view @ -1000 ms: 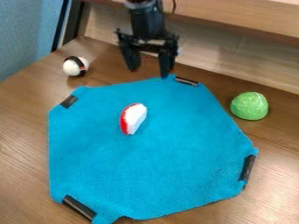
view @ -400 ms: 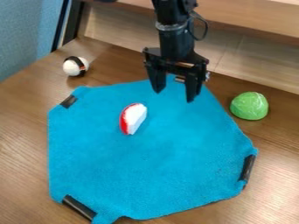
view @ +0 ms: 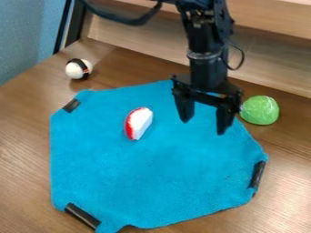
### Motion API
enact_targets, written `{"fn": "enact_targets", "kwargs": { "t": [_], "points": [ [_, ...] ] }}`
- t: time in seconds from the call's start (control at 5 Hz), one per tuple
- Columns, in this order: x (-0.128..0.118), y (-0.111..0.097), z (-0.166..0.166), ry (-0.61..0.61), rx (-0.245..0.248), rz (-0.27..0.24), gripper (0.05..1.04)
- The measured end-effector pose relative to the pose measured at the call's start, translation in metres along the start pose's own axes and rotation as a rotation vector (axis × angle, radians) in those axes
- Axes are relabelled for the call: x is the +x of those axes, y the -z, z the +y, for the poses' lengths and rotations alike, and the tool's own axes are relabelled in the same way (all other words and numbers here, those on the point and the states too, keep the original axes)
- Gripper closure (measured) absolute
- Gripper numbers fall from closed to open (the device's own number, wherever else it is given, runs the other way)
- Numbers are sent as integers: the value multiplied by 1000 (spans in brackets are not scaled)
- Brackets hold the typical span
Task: Fold the bottom right fabric towards the center of the table
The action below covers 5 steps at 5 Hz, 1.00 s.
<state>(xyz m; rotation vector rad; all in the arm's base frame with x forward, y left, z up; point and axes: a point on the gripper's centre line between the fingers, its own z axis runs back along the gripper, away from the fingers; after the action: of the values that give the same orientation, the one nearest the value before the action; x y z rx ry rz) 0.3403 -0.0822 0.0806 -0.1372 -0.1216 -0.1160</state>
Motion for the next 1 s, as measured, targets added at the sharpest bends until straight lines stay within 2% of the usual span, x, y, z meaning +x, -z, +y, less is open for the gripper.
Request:
{"fn": "enact_targets", "kwargs": {
  "t": [0.4,0.6,1.0],
  "points": [
    [-3,9,-43,38,6,-14,82],
    [-1,18,-52,26,19,-11,83],
    [-2,44,-75,8,48,18,83]
  ]
}}
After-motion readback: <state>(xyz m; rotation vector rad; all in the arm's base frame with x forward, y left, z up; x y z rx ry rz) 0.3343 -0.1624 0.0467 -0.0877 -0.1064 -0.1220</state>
